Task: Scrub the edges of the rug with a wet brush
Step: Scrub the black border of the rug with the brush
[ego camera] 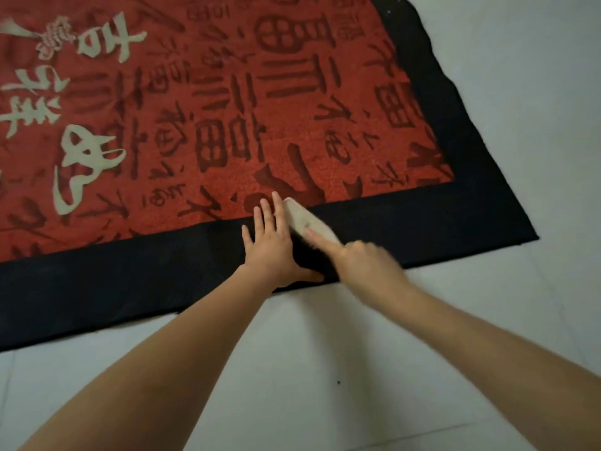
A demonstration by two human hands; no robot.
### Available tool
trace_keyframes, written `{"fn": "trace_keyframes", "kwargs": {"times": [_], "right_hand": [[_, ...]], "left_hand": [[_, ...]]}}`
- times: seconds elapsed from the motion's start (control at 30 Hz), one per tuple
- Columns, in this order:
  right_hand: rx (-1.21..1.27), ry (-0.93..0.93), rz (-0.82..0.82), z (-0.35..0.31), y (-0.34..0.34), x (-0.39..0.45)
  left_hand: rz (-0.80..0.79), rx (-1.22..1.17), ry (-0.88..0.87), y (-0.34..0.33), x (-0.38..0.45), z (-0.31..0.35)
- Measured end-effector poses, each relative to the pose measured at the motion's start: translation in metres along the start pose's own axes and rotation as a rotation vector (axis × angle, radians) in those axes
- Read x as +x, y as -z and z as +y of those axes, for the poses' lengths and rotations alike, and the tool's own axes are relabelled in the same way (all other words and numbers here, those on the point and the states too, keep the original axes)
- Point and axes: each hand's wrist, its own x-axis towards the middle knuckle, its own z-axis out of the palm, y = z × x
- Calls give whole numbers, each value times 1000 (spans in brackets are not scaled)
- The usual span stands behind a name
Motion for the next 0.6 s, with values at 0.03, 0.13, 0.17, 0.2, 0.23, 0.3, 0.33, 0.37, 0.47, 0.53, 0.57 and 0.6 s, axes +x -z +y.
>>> {"fn": "trace_keyframes", "kwargs": {"times": [0.03,0.13,0.17,0.2,0.23,0.3,0.33,0.37,0.47,0.53,0.57,0.6], "right_hand": [[-62,-56,13,28,10,5],[130,-459,136,86,27,3],[209,-527,195,77,20,1],[267,-514,207,57,8,0],[312,-454,174,35,-4,0],[370,-306,115,7,-11,0],[311,-244,76,11,-7,1],[194,-211,38,28,2,4],[43,-322,82,81,40,4],[138,-370,185,76,45,-2],[179,-340,190,56,40,-3],[196,-292,126,30,31,-3]], "left_hand": [[-2,21,1,1,0,0],[-54,85,37,4,2,9],[-80,107,53,5,4,13],[-105,121,67,7,5,18],[-117,131,80,8,6,19],[-117,152,95,11,5,16],[-128,160,104,13,2,11],[-140,173,101,14,1,9],[-167,223,83,16,-5,-1],[-196,227,65,16,-3,0],[-194,218,58,15,-2,-1],[-175,206,56,14,-2,-2]]}}
